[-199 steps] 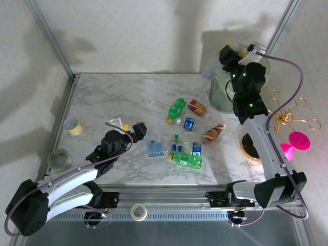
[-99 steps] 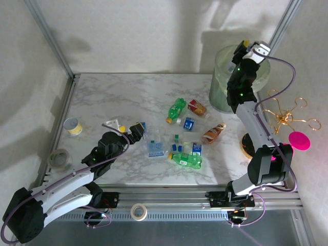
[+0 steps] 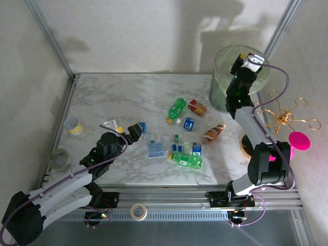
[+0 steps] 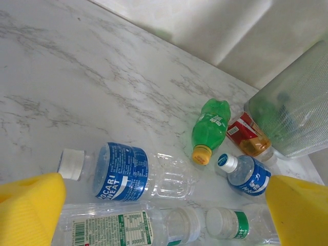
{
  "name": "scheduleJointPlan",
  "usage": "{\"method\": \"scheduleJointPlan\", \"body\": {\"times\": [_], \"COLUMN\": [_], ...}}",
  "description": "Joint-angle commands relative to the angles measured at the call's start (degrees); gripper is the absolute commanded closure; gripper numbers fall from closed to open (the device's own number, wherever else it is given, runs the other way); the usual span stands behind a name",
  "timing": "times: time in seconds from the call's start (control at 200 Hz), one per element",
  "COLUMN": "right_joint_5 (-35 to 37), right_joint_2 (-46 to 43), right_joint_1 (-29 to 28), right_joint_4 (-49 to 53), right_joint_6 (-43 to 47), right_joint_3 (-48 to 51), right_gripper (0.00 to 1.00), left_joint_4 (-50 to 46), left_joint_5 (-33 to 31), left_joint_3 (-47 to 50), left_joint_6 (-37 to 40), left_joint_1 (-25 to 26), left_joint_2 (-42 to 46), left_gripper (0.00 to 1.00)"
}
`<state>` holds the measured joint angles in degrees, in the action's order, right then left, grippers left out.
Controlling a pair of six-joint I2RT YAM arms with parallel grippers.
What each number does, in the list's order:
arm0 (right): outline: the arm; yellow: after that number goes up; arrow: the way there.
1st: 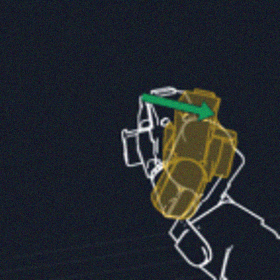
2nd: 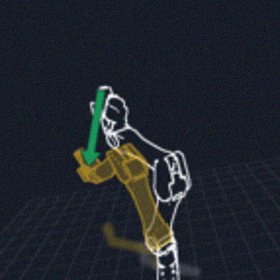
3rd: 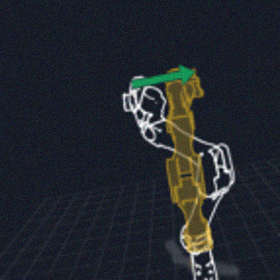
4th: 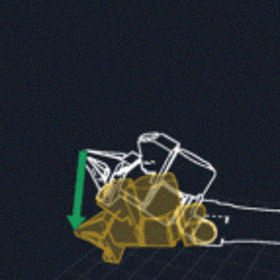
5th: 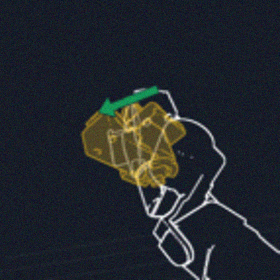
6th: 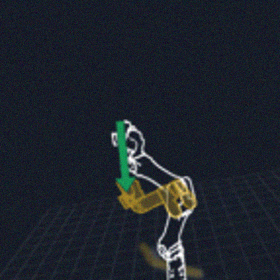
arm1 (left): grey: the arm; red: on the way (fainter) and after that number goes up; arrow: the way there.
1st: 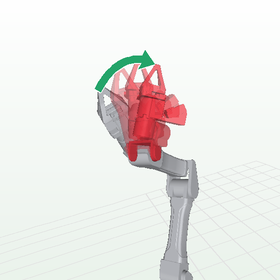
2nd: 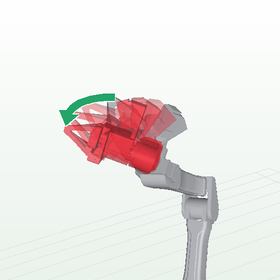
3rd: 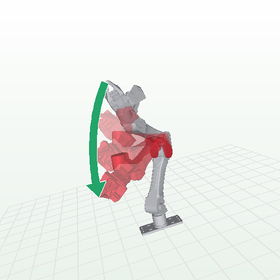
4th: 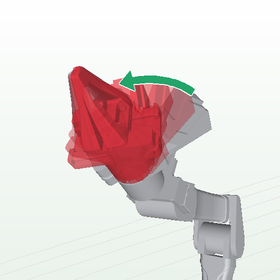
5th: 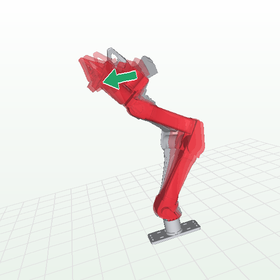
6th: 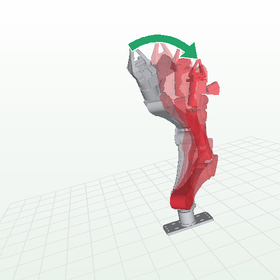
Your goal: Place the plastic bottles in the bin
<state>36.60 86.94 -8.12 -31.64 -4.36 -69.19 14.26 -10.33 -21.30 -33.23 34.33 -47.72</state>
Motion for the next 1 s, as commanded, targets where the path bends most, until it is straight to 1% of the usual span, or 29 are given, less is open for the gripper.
{"method": "scheduleJointPlan", "body": {"times": [0.0,0.08,0.18,0.285,0.376,0.456,0.551,0.711,0.786,0.866,0.996], "right_joint_5": [-1.66,-2.1,-2.53,-4.56,-6.04,-7.01,-10.14,-16.2,-18.5,-20.87,-22.46], "right_joint_2": [0.97,1.72,2.18,1.85,0.95,-0.65,-3.38,-8.35,-10.61,-12.64,-15.19], "right_joint_1": [0.19,0.21,0.21,0.18,0.12,0.11,0.08,-0.47,-1.4,-2.79,-6.21], "right_joint_4": [2.19,3.38,4.66,7.23,10.85,13.51,16.41,23.92,27.12,30.18,36.27], "right_joint_6": [-1.12,-1.6,-2.14,-2.22,-2.4,-2.75,-3.73,-8.56,-10.61,-12.58,-15.47], "right_joint_3": [0.27,-0.16,-1.13,-3.16,-5.66,-7.23,-8.29,-10.04,-9.69,-8.71,-6.2], "right_gripper": [0.53,0.47,0.34,0.2,0.12,0.1,0.09,0.08,0.06,0.01,0.01], "left_joint_4": [-0.8,-1.31,-1.88,-2.04,-1.8,-1.28,-0.27,1.76,2.74,3.93,4.94], "left_joint_5": [-0.56,-0.4,-0.74,-0.97,-1.12,-0.98,-0.51,0.29,0.69,1.72,3.44], "left_joint_3": [-1.86,-2.24,-2.62,-2.59,-2.55,-2.56,-2.59,-2.38,-2.17,-2.1,-2.24], "left_joint_6": [0.54,0.63,0.71,0.41,-0.11,-0.71,-1.35,-2.42,-2.95,-3.42,-4.59], "left_joint_1": [-0.56,-0.58,-0.57,-0.58,-0.75,-0.93,-1.19,-1.8,-2.23,-2.89,-4.1], "left_joint_2": [-0.17,-0.15,0.16,0.57,0.23,-0.38,-1.37,-3.15,-4.13,-5.14,-7.17], "left_gripper": [0.0,0.01,0.0,0.0,0.0,0.0,0.0,0.0,0.0,0.0,0.0]}}
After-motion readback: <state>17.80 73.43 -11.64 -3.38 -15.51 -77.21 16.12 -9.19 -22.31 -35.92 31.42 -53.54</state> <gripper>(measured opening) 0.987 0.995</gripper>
